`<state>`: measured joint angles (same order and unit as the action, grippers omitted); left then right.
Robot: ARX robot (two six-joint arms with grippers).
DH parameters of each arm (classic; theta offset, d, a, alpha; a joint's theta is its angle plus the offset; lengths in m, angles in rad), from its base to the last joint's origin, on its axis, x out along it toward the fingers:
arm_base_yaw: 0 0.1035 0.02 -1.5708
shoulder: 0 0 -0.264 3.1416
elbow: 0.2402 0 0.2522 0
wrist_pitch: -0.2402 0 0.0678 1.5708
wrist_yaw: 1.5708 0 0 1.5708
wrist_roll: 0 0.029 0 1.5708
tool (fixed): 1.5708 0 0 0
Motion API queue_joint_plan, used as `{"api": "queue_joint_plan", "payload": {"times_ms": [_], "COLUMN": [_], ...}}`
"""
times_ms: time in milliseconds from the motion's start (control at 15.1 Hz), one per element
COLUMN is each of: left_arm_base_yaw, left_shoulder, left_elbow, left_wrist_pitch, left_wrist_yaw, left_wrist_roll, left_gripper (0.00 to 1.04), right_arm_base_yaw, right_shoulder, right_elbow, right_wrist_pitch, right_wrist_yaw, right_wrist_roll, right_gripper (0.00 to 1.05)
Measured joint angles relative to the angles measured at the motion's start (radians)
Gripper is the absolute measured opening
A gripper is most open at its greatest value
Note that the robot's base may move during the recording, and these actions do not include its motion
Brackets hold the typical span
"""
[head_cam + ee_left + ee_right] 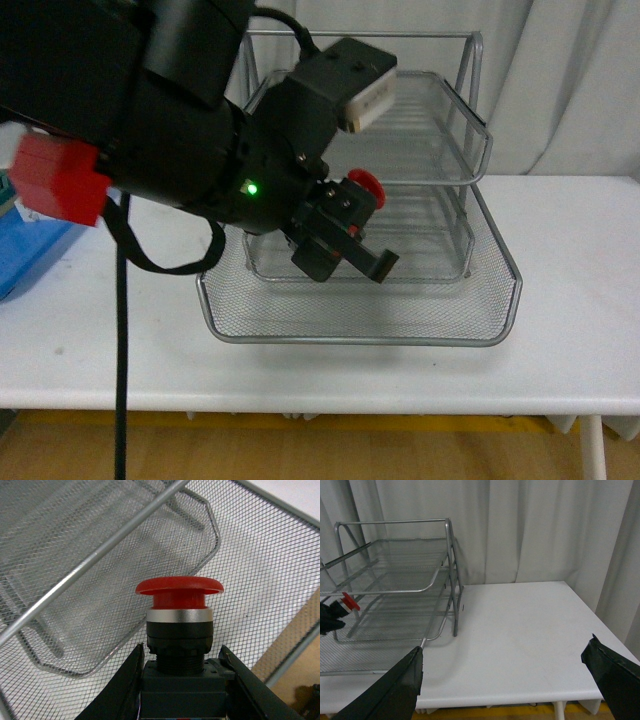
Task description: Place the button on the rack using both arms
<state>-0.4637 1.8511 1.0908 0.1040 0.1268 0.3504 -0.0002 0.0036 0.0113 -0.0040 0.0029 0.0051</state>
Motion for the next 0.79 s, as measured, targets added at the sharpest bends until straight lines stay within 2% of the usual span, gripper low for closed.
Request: {"api": "queue_joint_plan", "payload": {"times_ms": [265,331,397,530,662,728,795], "left_arm_base_yaw": [0.005,0.009,0.009,0.010,0.010,0.017,0.032], "left_shoulder": [0.154,0.175,0.181,0.141,-0.025,-0.161,-0.286], "left_elbow": [0.097,0.120,0.126,0.103,-0.017,-0.114,-0.199], "left_wrist_pitch": [-0.031,-0.051,-0.052,-0.050,0.031,0.128,0.192], "left_wrist_yaw": [-0.053,-0.063,-0.077,-0.008,0.071,0.116,0.127], "left_wrist_roll": [0.024,0.021,0.021,-0.015,-0.063,-0.085,-0.117], "left_gripper": [0.38,0.41,0.53,0.73,0.94,0.99,0.98], "right_arm_base_yaw": [0.000,0.000,0.000,0.000,0.000,0.000,0.000], "right_shoulder": [0.000,0.000,0.000,0.000,0.000,0.000,0.000], "right_elbow": [0.000,0.000,0.000,0.000,0.000,0.000,0.000], "right_wrist_pitch": [0.000,0.000,0.000,0.000,0.000,0.000,0.000], "right_wrist_yaw": [0.000,0.000,0.000,0.000,0.000,0.000,0.000], "right_wrist_roll": [0.000,0.000,0.000,0.000,0.000,0.000,0.000], "right_gripper": [0.98,0.98,0.98,0.98,0.98,0.98,0.98]}}
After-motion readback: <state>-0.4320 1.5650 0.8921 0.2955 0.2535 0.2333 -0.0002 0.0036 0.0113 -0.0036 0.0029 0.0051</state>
